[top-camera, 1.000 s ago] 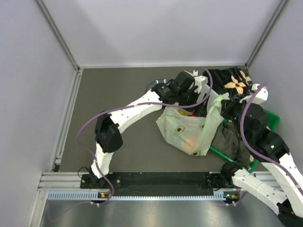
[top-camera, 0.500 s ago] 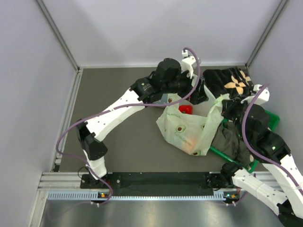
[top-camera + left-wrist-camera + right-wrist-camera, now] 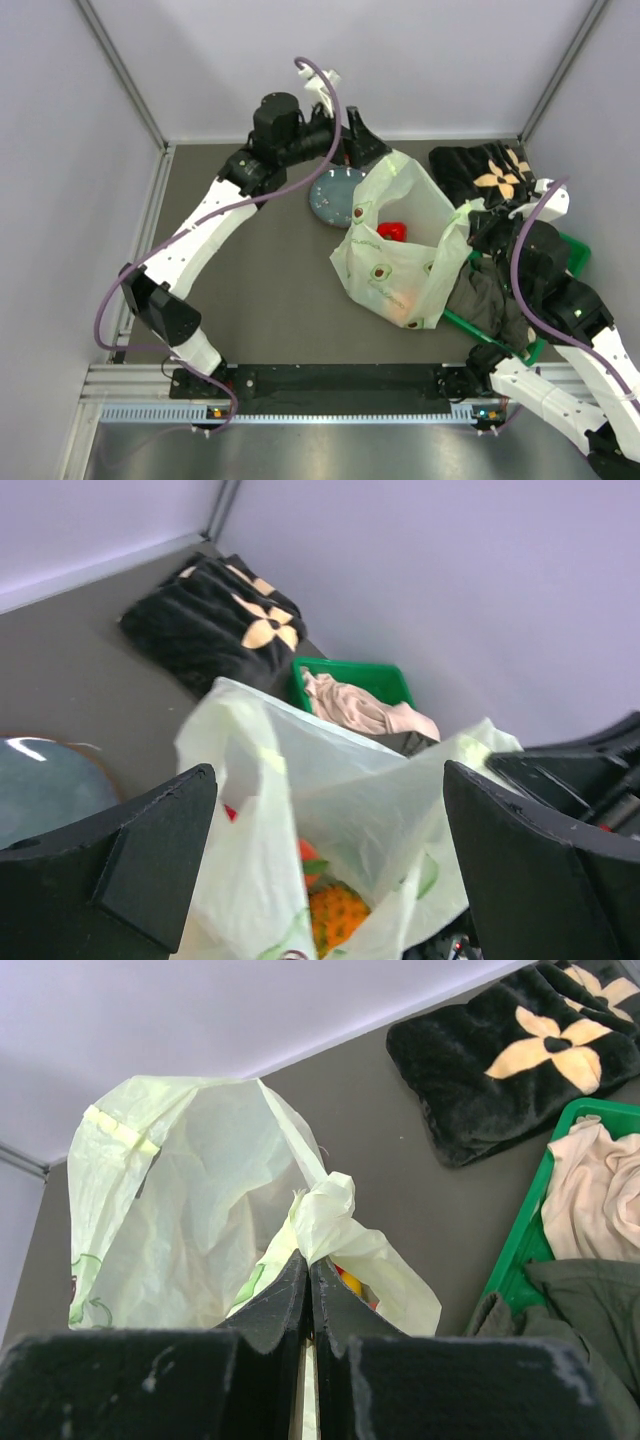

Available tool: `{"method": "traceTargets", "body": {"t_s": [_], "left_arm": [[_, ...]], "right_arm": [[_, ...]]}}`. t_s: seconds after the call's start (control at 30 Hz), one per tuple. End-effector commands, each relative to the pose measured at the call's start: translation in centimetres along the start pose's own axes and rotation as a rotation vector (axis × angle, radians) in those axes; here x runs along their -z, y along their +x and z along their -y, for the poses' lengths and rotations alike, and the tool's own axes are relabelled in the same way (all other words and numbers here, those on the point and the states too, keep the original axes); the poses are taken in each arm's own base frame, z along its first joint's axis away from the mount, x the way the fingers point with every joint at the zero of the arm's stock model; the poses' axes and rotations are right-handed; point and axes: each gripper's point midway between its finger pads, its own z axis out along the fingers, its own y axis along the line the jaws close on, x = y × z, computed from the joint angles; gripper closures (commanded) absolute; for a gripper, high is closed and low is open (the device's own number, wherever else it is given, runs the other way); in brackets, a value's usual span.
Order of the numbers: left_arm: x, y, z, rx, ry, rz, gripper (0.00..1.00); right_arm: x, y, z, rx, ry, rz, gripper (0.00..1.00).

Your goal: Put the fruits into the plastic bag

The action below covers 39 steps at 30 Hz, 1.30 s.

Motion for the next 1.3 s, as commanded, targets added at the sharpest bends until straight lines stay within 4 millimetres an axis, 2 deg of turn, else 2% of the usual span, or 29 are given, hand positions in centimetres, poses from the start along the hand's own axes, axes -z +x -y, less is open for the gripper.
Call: {"method": "traceTargets", "body": {"t_s": [0.0, 0.23, 0.47, 0.63, 0.67, 0.73, 0.87, 0.97, 1.0, 1.1, 1.13, 1.2, 1.23, 1.27], "left_arm": [[-0.6, -1.2, -0.2, 0.008, 0.035, 0.007, 0.01], [-3.1, 2.1, -2.6, 0.055, 0.035, -0.09, 0.02], [-4.2, 4.9, -4.7, 0.09, 0.002, -0.171, 0.09], [-4.7, 5.6, -4.9, 0.108, 0.021, -0.186, 0.21], [-4.8, 5.7, -4.8, 0.112, 0.025, -0.187, 0.28], [-5.0, 5.7, -4.6, 0.122, 0.035, -0.185, 0.32], [-5.1, 5.0, -4.4, 0.12, 0.05, -0.16, 0.47], [-5.1, 4.7, -3.7, 0.128, 0.083, -0.147, 0.63], [-5.2, 4.3, -3.4, 0.13, 0.095, -0.132, 0.76], [-4.9, 2.8, -2.8, 0.116, 0.097, -0.074, 0.97], [-4.2, 1.7, -2.1, 0.099, 0.103, -0.041, 1.0], [-3.6, 0.5, -2.0, 0.08, 0.075, 0.022, 1.0], [-2.5, -1.4, -0.8, 0.05, 0.085, 0.083, 1.0], [-2.0, -2.3, -0.7, 0.041, 0.06, 0.124, 1.0]], "right_arm": [[-0.1, -0.3, 0.0, -0.023, 0.003, 0.017, 1.0], [-0.2, -0.4, -0.2, -0.02, -0.004, 0.014, 1.0], [-0.3, -0.4, -0.2, -0.018, 0.003, 0.014, 1.0], [-0.4, -0.4, -0.3, -0.014, 0.003, 0.012, 1.0], [-0.4, -0.4, -0.4, -0.013, 0.002, 0.01, 1.0], [-0.4, -0.5, -0.4, -0.011, 0.0, 0.01, 1.0], [-0.5, -0.6, -0.6, -0.01, -0.002, 0.011, 1.0], [-0.4, -1.3, -1.3, -0.029, -0.022, 0.016, 1.0], [0.0, -2.2, -1.9, -0.044, -0.048, 0.027, 1.0], [0.3, -3.8, -3.3, -0.063, -0.091, 0.043, 1.0], [0.5, -4.4, -3.6, -0.065, -0.104, 0.054, 1.0], [0.7, -5.5, -4.9, -0.071, -0.153, 0.065, 1.0], [0.8, -6.0, -5.5, -0.072, -0.177, 0.076, 1.0], [0.6, -6.2, -6.2, -0.068, -0.199, 0.074, 1.0]]}}
